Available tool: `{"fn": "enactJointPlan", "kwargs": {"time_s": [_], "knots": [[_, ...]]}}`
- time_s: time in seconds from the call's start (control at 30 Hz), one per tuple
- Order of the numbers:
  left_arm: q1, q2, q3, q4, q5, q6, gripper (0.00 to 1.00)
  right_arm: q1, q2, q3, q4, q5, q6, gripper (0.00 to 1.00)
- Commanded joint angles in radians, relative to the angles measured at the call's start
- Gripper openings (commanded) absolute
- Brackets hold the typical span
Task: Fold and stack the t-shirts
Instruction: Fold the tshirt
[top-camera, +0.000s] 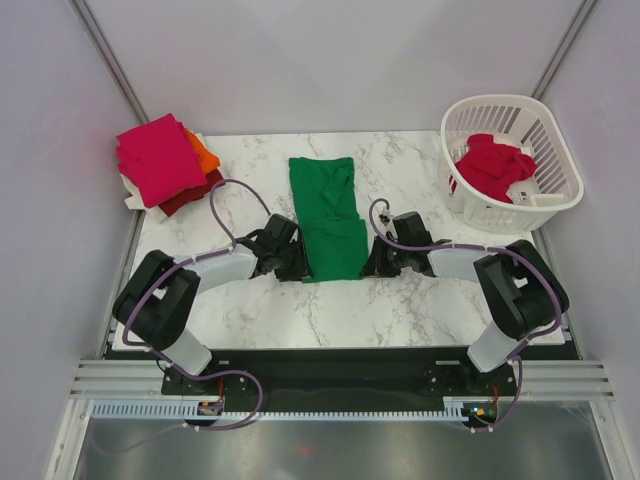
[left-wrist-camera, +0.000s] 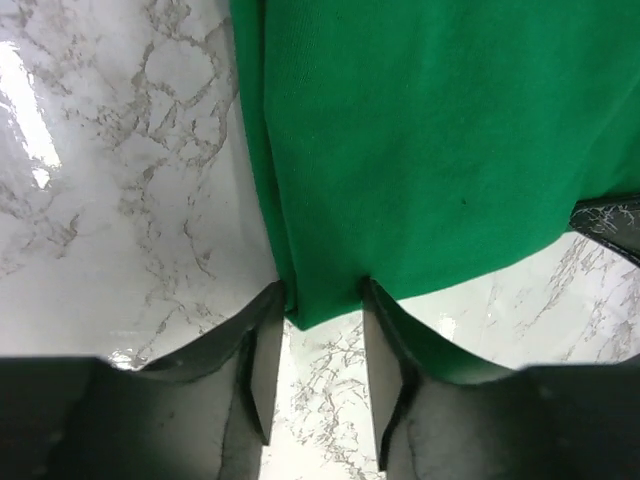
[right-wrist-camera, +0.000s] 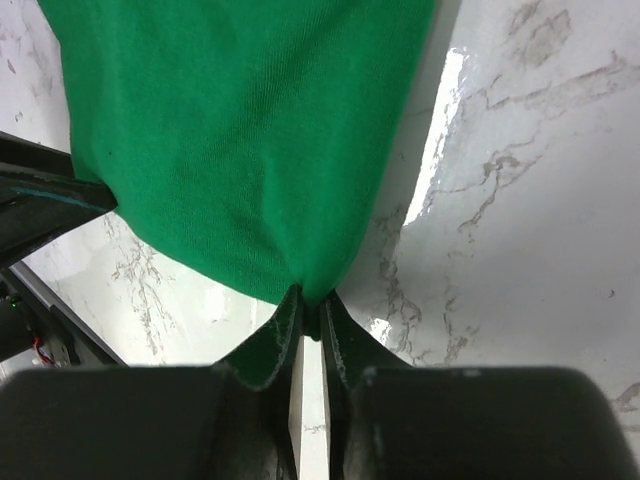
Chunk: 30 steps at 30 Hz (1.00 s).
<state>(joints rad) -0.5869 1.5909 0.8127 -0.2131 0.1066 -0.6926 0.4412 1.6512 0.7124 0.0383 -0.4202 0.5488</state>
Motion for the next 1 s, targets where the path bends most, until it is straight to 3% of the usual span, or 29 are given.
{"fn": "enactJointPlan", "kwargs": {"time_s": [0.0,0.1,0.2,0.43,0.77,0.97], "knots": [[-0.011,0.006,-0.032,0.057,-0.013,-0.03,0.43,0.004,0.044,-0.002,-0.049,0.02,-0.035,0.13],[-0.017,0.014,-0.032,0.067,-0.027,-0.032,0.33,0.002,0.051,-0.004,-0.045,-0.003,-0.039,0.0],[-0.017,0.03,-0.02,0.069,-0.044,-0.024,0.03,0.005,0.059,-0.008,-0.046,-0.017,-0.05,0.0],[-0.03,-0.064,-0.055,0.017,-0.036,-0.05,0.02,0.004,-0.039,-0.021,-0.136,0.021,-0.061,0.0],[-0.116,-0.364,-0.099,-0.224,-0.093,-0.116,0.02,0.073,-0.303,-0.065,-0.304,0.05,-0.026,0.0],[-0.117,-0.454,-0.037,-0.327,-0.105,-0.127,0.02,0.083,-0.406,0.036,-0.4,0.072,-0.009,0.0]]}}
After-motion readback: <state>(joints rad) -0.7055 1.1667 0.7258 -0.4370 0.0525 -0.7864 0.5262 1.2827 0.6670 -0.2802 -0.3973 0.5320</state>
